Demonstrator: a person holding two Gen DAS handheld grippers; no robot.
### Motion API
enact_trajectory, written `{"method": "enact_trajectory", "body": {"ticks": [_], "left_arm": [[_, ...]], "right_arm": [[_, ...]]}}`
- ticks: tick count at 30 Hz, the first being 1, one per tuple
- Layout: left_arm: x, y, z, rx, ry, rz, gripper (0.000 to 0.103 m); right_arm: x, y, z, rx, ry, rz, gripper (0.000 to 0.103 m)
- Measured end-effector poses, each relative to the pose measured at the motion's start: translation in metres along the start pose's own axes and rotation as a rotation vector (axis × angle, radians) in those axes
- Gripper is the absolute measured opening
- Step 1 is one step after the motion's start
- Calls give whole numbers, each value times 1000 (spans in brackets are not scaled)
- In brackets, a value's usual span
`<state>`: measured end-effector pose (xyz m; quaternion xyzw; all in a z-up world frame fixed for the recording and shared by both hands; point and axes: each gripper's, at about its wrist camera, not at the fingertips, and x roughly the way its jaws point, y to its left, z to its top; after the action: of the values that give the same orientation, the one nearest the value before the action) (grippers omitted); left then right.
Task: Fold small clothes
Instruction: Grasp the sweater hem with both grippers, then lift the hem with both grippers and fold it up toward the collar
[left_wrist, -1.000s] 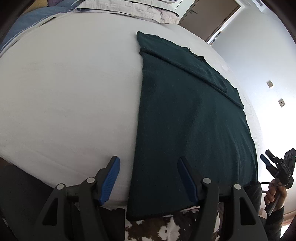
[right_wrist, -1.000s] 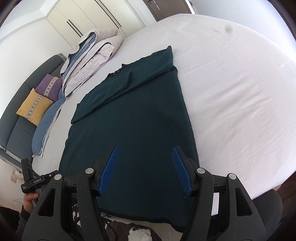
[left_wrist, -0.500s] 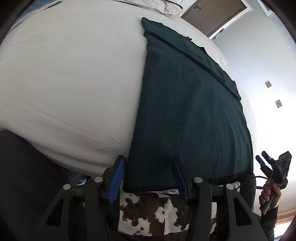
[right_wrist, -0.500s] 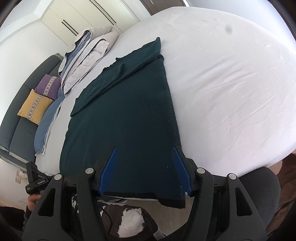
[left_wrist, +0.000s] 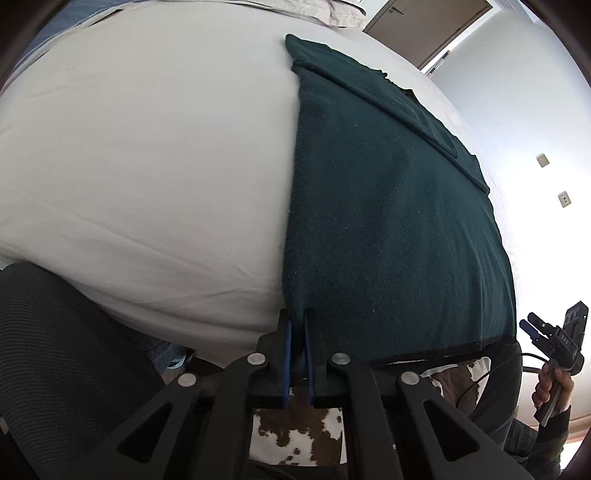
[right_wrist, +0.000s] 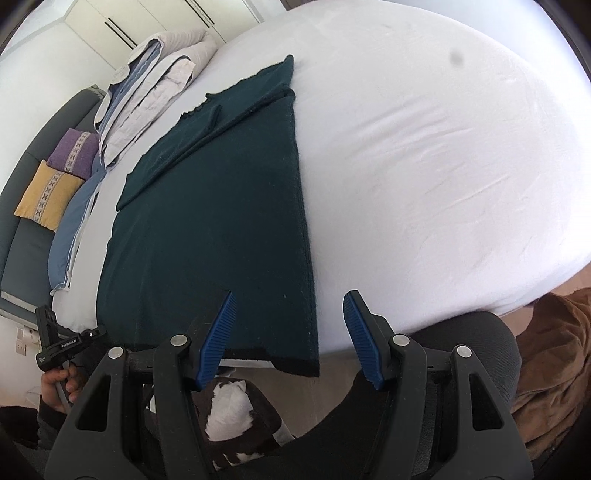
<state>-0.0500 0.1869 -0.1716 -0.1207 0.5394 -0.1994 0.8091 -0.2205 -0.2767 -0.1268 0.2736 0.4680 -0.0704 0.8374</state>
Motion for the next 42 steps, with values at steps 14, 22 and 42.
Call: {"method": "enact_trajectory", "body": {"ticks": [14, 22, 42], "left_arm": [[-15, 2, -1, -22, -20, -50, 6], [-41, 7, 12, -114, -101, -226, 6], [-70, 0, 127, -236, -307, -437, 1]], "right_arm": [[30, -18, -12, 73, 99, 45, 10], [-6, -4, -5, 58, -30, 203, 6], [-30, 63, 133, 86, -251, 417, 6]]}}
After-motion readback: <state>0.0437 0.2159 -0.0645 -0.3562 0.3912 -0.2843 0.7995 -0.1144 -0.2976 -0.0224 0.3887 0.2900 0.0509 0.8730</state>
